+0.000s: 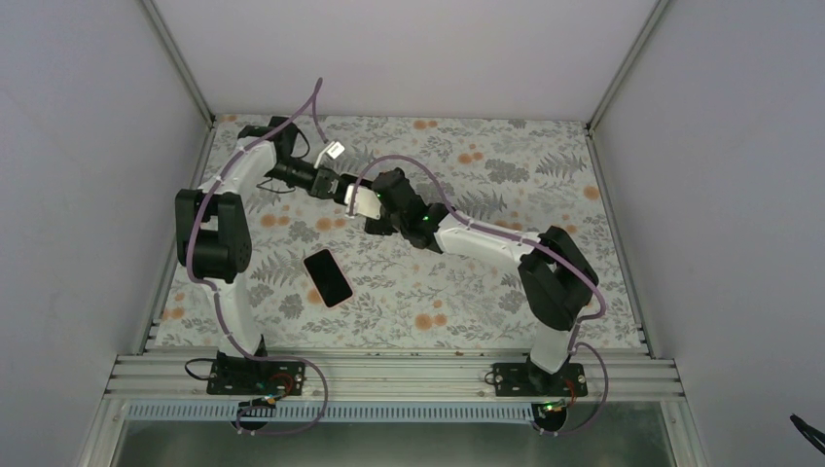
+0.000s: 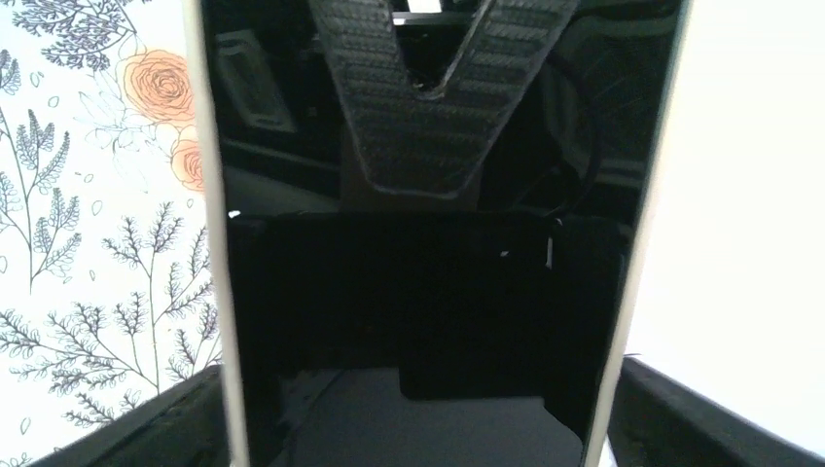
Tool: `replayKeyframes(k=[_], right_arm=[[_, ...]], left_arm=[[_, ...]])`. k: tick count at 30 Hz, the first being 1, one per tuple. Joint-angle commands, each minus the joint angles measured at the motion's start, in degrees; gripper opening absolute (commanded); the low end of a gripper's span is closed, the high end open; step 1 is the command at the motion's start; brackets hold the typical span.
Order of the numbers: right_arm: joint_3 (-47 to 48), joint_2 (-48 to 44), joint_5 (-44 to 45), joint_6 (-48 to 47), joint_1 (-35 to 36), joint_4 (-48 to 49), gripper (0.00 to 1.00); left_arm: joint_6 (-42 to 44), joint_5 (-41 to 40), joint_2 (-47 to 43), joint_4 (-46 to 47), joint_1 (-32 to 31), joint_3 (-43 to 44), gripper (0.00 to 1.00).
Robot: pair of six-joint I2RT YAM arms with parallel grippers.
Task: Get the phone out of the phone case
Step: Pick up the phone at the center of the board, then remove the phone case from the phone.
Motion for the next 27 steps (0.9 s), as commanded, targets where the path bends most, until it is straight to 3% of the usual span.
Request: replayKeyframes(k=[1, 10, 16, 22, 27], right_arm=[[3.36, -0.41, -2.12, 1.29, 0.35, -2.55, 0.99], [3.93, -6.93, -22.98, 0.98, -4.10, -26.78, 1.00], [3.77, -13.51, -37.36, -0.32, -10.24, -36.91, 1.00], [2.53, -14.72, -42.49, -1.61, -14.03, -42.33, 1.00], [0.03, -14.60, -42.85, -2.40, -15.18, -42.78, 1.00]], left_arm=[[3.74, 6.07, 0.50, -5.98, -0.65, 2.51, 0.06], [13.57, 1.79, -4.79, -11.43, -2.03, 3.63, 0.02], [6.59, -12.53, -14.13, 1.97, -6.14, -4.64, 0.02], [5.74, -29.20, -20.03, 8.81, -15.31, -12.09, 0.02], [5.29, -33.13, -22.61, 10.70, -20.04, -14.75, 0.02]])
